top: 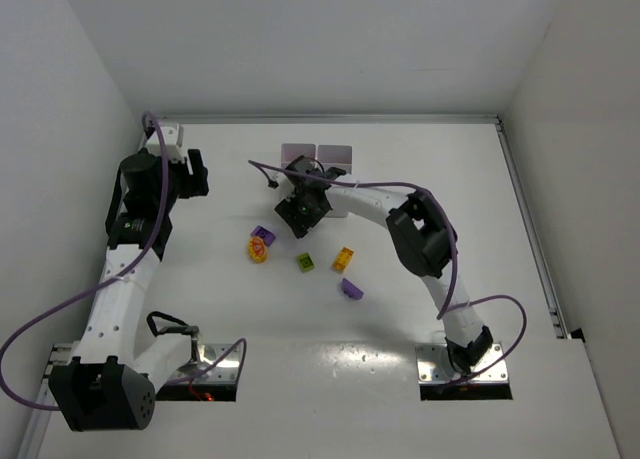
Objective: Sort the legos into containers by color
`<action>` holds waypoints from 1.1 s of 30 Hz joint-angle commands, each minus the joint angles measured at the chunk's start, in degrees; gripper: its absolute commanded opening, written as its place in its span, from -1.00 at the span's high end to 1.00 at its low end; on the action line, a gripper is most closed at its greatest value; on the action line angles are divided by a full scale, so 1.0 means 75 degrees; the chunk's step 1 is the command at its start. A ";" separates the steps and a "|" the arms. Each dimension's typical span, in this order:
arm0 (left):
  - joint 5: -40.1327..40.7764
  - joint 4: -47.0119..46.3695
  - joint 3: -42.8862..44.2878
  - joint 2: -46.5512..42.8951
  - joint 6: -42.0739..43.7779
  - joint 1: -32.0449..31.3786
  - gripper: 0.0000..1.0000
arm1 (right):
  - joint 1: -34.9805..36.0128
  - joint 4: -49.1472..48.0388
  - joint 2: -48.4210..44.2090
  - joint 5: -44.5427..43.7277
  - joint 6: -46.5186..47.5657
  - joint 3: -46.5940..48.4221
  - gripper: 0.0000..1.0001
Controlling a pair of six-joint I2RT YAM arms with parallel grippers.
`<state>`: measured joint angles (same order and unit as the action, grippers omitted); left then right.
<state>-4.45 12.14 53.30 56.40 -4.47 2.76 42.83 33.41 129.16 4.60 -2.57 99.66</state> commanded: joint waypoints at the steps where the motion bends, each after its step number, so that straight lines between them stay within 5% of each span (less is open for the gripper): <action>1: 0.0089 0.0033 -0.0040 -0.0184 0.0080 0.0065 -0.44 | 0.0090 -0.0329 0.0110 -0.0309 -0.0091 0.0388 -0.23; 29: -0.0063 0.0033 -0.0181 0.0097 0.0151 0.0065 -0.46 | 0.0020 -0.0540 0.1141 -0.0895 0.0190 0.1584 -0.28; 33: -0.0133 0.0033 -0.0181 0.0097 0.0151 0.0065 -0.46 | 0.0020 -0.0471 0.1212 -0.0895 0.0260 0.1654 -0.03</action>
<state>-4.71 13.67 52.10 57.30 -3.44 2.76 44.29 32.64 137.03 1.19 -1.21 109.62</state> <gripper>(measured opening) 0.730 0.533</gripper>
